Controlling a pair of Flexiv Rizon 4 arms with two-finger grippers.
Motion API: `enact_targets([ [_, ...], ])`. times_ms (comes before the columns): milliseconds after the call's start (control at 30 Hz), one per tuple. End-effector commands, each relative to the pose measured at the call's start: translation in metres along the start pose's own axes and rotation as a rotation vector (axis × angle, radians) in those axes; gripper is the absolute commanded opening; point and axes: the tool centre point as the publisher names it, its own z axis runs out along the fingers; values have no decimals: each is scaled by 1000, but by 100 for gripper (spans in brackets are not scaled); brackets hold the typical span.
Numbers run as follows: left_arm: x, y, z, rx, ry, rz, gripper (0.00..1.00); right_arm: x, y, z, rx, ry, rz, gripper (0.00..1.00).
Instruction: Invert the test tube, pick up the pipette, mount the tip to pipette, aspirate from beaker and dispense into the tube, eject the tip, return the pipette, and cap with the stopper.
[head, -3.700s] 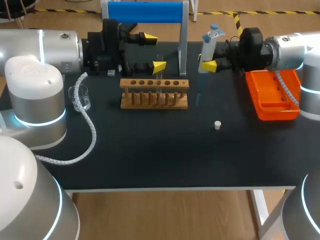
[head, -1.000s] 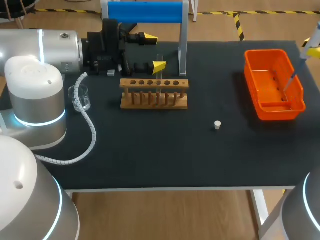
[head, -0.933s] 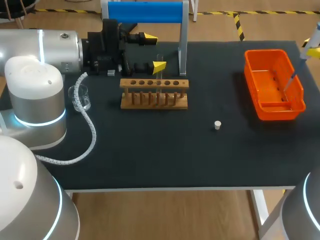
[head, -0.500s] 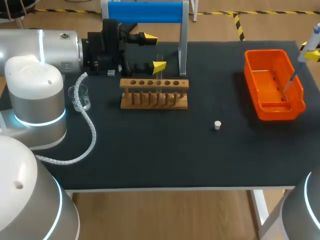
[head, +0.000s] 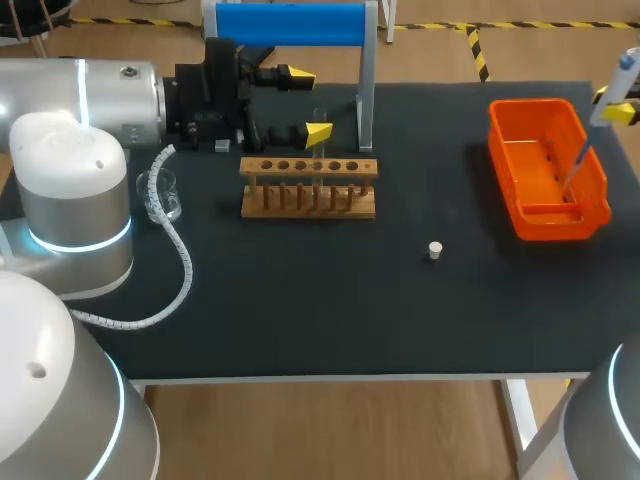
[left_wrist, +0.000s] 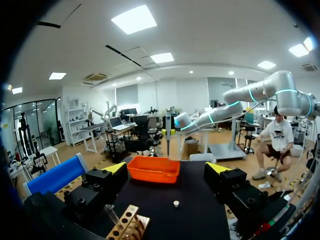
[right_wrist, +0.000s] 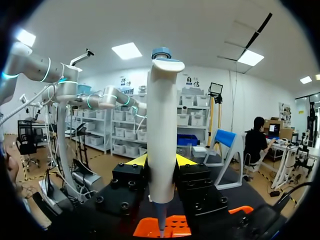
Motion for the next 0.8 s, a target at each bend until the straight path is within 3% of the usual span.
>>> enact_targets([
  [33, 0, 1, 1, 4, -5, 1, 100, 0, 0, 4, 14, -14, 19, 0],
  [800, 0, 1, 1, 4, -5, 1, 100, 0, 0, 4, 14, -14, 19, 0],
])
